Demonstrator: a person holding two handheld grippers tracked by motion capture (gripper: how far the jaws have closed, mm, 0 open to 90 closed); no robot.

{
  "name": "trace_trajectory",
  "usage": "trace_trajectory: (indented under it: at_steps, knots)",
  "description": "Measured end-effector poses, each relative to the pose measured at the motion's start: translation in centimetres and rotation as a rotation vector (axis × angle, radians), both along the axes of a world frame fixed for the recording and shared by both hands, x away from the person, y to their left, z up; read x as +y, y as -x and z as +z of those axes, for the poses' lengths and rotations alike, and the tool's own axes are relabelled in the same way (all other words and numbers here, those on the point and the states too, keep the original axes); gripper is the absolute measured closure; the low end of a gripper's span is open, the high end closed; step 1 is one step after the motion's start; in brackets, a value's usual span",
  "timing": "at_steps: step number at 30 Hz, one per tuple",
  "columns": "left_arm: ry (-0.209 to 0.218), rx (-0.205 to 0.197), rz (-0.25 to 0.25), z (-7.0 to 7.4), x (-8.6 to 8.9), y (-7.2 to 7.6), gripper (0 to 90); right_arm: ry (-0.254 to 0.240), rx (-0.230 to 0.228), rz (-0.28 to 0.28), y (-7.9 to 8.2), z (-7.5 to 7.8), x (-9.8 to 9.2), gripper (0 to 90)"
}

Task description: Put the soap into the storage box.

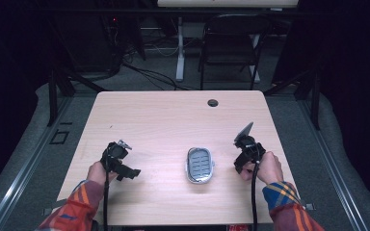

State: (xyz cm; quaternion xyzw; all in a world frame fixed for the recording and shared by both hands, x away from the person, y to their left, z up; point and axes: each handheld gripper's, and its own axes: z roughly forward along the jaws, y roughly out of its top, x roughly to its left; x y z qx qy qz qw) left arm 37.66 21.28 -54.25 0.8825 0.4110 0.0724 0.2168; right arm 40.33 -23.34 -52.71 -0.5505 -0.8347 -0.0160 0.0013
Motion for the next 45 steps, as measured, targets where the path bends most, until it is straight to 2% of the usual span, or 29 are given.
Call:
trace_trajectory:
  at_steps: [2,4,5,7,9,10,12,13,15,16,23,25,27,30,31,40,41,42,45]
  knots:
    - [0.001,0.002,0.002,0.0,0.0,0.0,0.1,-0.011,-0.018,-0.013,0.1,0.0,0.1,37.3]
    - [0.000,0.000,0.000,0.0,0.0,0.0,0.1,-0.013,-0.012,-0.010,0.1,0.3,0.1,37.3]
    - [-0.001,0.001,0.000,0.0,-0.1,0.0,0.1,0.002,0.009,0.010,0.0,0.6,0.1,37.3]
    - [-0.001,0.004,0.001,0.0,-0.2,0.0,0.1,-0.018,-0.009,-0.003,0.0,0.7,0.1,37.4]
    - [-0.002,0.001,0.002,-0.1,-0.2,0.0,0.1,-0.016,-0.009,-0.001,0.0,0.8,0.2,37.4]
    - [-0.001,0.005,0.000,0.0,-0.2,0.0,0.1,-0.015,0.005,0.011,-0.1,1.1,0.2,37.4]
    - [-0.003,0.004,0.001,0.0,-0.1,0.0,0.1,-0.031,-0.009,0.003,-0.1,1.2,0.3,37.4]
    - [-0.004,0.003,0.001,0.0,-0.1,0.0,0.1,-0.022,0.005,0.015,-0.2,1.5,0.3,37.4]
    - [-0.002,0.005,0.004,0.0,-0.1,0.0,0.1,-0.045,-0.024,-0.010,0.0,1.5,0.4,37.4]
    - [-0.002,0.004,0.004,0.0,-0.1,0.0,0.1,-0.022,0.001,0.017,-0.1,1.9,0.4,37.4]
    - [-0.003,0.000,0.005,0.0,-0.1,0.0,0.1,-0.032,-0.011,0.019,-0.1,3.2,0.8,37.4]
    - [-0.001,0.002,0.008,0.0,-0.1,0.1,0.1,-0.026,-0.005,0.036,-0.3,3.8,1.0,37.4]
    - [-0.001,0.002,0.008,0.0,-0.1,0.1,0.1,-0.043,-0.020,0.019,-0.2,3.8,1.2,37.4]
    - [-0.003,0.002,0.004,0.0,-0.2,0.1,0.1,-0.023,0.001,0.047,-0.3,4.4,1.4,37.4]
    - [-0.002,0.001,0.004,0.0,-0.2,0.1,0.1,-0.038,-0.017,0.038,-0.3,4.6,1.6,37.4]
    - [0.003,0.002,0.009,0.0,-0.1,0.1,0.1,-0.032,-0.008,0.072,-0.7,6.2,2.6,37.4]
    - [0.003,0.002,0.009,0.0,-0.1,0.1,0.1,-0.049,-0.032,0.055,-0.5,6.1,2.9,37.4]
    - [0.004,0.001,0.008,0.0,-0.1,0.1,0.1,-0.033,-0.015,0.079,-0.7,6.4,3.0,37.4]
    - [0.004,0.000,0.009,0.0,-0.1,0.1,0.1,-0.048,-0.027,0.082,-0.7,6.7,3.5,37.4]
